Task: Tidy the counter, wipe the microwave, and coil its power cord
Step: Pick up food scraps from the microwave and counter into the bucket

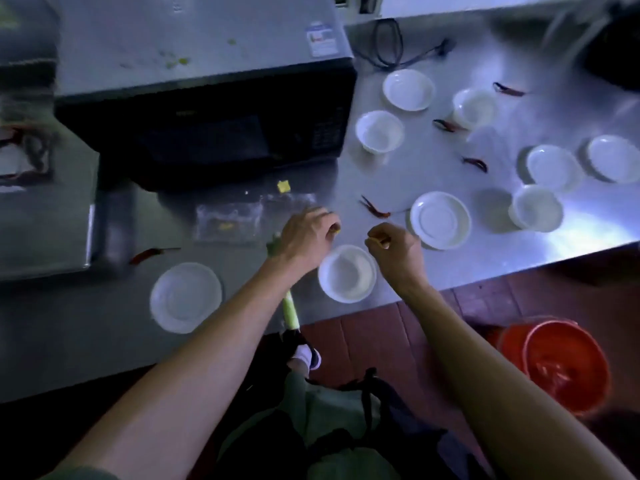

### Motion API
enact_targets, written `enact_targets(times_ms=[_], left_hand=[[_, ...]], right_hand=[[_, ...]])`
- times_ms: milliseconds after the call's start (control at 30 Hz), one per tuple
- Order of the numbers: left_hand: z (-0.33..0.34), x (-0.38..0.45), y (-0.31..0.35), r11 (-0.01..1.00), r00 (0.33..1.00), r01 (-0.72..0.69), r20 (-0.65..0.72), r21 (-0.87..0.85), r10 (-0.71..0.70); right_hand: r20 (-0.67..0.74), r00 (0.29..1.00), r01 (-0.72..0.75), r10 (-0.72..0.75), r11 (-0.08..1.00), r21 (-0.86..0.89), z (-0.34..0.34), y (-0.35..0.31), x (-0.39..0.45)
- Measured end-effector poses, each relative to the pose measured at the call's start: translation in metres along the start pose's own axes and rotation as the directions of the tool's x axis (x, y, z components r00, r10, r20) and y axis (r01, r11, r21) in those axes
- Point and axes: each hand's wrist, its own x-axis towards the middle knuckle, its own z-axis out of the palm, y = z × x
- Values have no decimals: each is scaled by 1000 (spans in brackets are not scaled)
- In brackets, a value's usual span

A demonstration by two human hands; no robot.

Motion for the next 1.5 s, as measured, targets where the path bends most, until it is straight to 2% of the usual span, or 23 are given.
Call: enact_targets(times_ms=[233, 367, 700, 1000, 1333, 1500], left_hand=[[50, -6, 119, 984, 978, -177, 117, 9, 174], [79, -10, 186, 963, 952, -267, 160, 24, 260], [142, -12, 326, 877, 836, -480, 309, 10, 454], [201, 9, 395, 761, 681, -648, 413, -46, 605], [290, 83, 455, 749, 572, -644, 554, -153, 605], [325, 114, 483, 716, 472, -671, 632, -194, 614]], right_hand=[[-157, 979, -131, 131, 991, 10, -91, 90, -70], [-261, 953, -154, 153, 988, 17, -137, 137, -113], [-441, 842, -317, 310, 946, 60, -220, 233, -206], [-498, 736, -463, 459, 877, 124, -256, 293, -235], [-468, 607, -634, 642, 747, 202, -300, 366, -202], [-450, 521, -700, 725, 665, 262, -313, 394, -188]])
